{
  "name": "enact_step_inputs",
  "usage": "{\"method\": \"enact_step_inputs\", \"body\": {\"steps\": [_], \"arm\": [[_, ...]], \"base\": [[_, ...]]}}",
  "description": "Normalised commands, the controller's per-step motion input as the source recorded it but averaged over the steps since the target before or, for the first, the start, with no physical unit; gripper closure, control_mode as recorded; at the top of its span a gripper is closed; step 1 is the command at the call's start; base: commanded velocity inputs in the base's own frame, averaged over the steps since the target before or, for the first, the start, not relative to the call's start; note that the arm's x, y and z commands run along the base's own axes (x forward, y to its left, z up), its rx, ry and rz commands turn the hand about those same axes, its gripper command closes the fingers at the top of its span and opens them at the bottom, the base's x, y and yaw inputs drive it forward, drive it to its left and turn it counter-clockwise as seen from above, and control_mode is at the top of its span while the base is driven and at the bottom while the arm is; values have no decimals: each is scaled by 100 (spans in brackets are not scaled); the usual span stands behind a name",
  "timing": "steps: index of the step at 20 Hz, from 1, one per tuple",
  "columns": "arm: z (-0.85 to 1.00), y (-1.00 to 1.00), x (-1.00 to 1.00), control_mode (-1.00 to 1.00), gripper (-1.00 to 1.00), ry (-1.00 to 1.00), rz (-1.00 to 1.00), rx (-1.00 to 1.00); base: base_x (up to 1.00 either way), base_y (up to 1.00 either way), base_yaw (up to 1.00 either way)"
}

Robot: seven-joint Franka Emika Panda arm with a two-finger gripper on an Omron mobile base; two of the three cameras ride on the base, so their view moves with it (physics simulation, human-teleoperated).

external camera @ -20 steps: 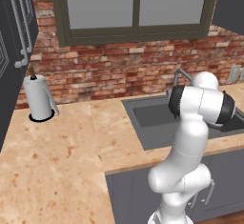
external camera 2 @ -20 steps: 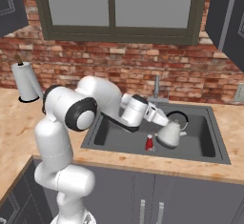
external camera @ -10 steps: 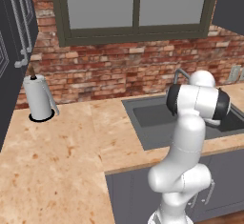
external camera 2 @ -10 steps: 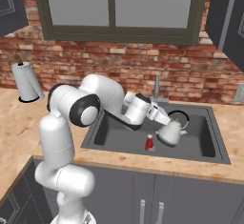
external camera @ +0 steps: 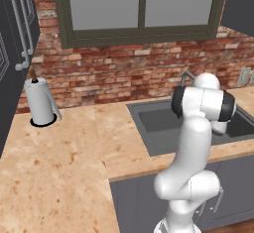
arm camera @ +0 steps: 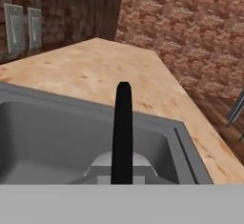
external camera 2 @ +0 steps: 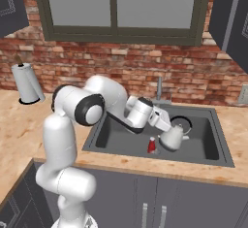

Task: Open the cabinet, pick the kettle from the cabinet, and place it in the sink.

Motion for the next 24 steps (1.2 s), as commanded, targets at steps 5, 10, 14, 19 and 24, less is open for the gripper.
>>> {"method": "enact_step_inputs", "body": {"steps": [5, 10, 14, 19, 24], "arm": [[-9, 0, 26, -100, 100, 0, -15, -4], [-4, 7, 25, -100, 100, 0, -17, -11], [-7, 4, 18, -100, 100, 0, -13, -12], [-14, 0, 13, -100, 100, 0, -12, -10], [-9, 0, 20, -100, 100, 0, -10, -9]], "base": [[0, 0, 0], [0, 0, 0], [0, 0, 0], [0, 0, 0], [0, 0, 0]]}}
